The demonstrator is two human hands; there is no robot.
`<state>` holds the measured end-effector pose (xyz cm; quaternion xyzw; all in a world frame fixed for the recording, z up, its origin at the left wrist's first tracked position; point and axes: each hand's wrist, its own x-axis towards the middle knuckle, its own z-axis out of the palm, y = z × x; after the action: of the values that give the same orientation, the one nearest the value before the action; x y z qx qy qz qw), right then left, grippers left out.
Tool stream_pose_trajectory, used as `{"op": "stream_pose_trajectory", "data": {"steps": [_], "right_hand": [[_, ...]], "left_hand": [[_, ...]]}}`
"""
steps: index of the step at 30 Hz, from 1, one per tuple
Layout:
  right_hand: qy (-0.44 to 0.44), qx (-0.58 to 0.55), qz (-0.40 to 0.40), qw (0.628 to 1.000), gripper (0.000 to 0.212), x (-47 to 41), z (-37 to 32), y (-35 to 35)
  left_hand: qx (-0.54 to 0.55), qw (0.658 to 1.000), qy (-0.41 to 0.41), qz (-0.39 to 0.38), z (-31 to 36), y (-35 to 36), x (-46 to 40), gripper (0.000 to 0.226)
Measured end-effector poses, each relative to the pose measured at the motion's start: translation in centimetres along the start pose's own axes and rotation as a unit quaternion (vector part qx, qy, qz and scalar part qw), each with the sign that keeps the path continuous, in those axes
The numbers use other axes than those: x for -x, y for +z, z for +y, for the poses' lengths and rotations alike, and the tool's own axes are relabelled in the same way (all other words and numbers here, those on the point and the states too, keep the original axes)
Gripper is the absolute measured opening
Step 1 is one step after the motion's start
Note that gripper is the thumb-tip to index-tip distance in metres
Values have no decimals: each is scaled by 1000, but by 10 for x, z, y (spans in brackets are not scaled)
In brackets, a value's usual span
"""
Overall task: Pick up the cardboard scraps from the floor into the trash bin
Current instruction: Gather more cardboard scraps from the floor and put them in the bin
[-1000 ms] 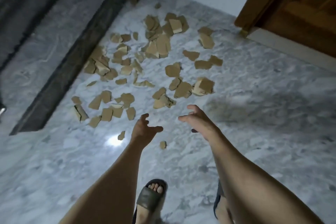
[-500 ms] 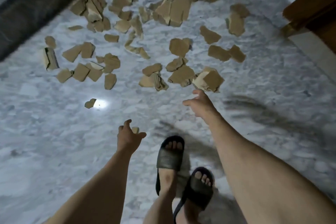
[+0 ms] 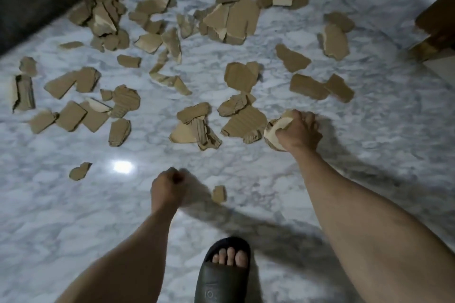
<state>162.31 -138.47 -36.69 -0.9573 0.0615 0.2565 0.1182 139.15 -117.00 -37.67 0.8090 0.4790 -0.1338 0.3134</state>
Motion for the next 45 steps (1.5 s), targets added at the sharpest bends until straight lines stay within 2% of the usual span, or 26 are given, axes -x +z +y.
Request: {"op": "stream_pose_trajectory", "data": {"steps": [3,5,7,9,12,14,16,17,20,22,24,26,29,31,33,34,35,37,38,39,40,42,43,45], "right_hand": [[-2,30,-57,998,63,-5,-2,5],[-1,38,-57,998,65,-5,-2,7],[-3,28,-68,997,66,-5,-4,4],[2,-6,-94,996,67,-5,-5,0],[3,-35,-145,989,71,-8,-6,-8],[-9,-4,-178,984,79,-8,-6,-13],[-26,34,-187,981,87,-7,-2,-13],[-35,45,-167,984,83,-7,1,-11],[-41,45,-46,997,56,-4,8,0],[2,5,-6,1000,67,-2,10,6],[56,-58,-25,996,88,-1,13,7],[66,-111,-64,990,96,-2,19,3],[44,-172,-81,981,76,0,25,-12],[38,-226,-76,970,69,-3,23,-26],[32,-309,-65,948,65,-11,14,-42],[25,-361,-65,930,68,-16,8,-48],[14,-388,-71,919,74,-19,1,-53],[-17,-361,-93,928,89,-23,-17,-57],[-35,-320,-103,941,93,-23,-28,-53],[-55,-288,-119,948,96,-20,-40,-47],[-61,-262,-145,952,101,-17,-51,-35],[-67,-206,-185,959,114,-10,-69,-3],[-67,-165,-178,968,115,-8,-73,14],[-68,-83,-121,987,104,-3,-78,34]], "left_hand": [[-17,999,34,-13,44,-1,-38,19],[10,993,88,-76,57,0,-44,25],[-26,972,178,-148,58,6,-31,52],[-104,949,237,-179,50,22,-10,74],[-197,920,301,-154,43,50,17,78],[-214,911,325,-136,42,61,23,78],[-215,906,338,-141,41,64,23,62],[-212,904,342,-143,42,63,22,50],[-158,915,337,-154,43,62,19,25],[-110,928,316,-167,46,60,14,20],[-52,950,270,-151,52,52,9,21],[31,975,197,-94,62,38,0,17],[101,987,124,-2,82,12,-24,16],[109,987,108,42,95,-2,-45,20],[97,989,98,48,106,-11,-66,29],[74,992,95,30,110,-13,-75,43],[32,995,96,3,113,-12,-81,68],[-80,991,106,-30,115,-4,-90,113],[-137,984,107,-28,113,3,-92,120],[-180,978,109,-17,111,10,-92,114],[-192,975,115,2,108,15,-92,99],[-141,980,137,26,101,18,-97,71],[-111,982,149,19,98,18,-99,71],[-93,982,165,-14,94,14,-102,80]]}}
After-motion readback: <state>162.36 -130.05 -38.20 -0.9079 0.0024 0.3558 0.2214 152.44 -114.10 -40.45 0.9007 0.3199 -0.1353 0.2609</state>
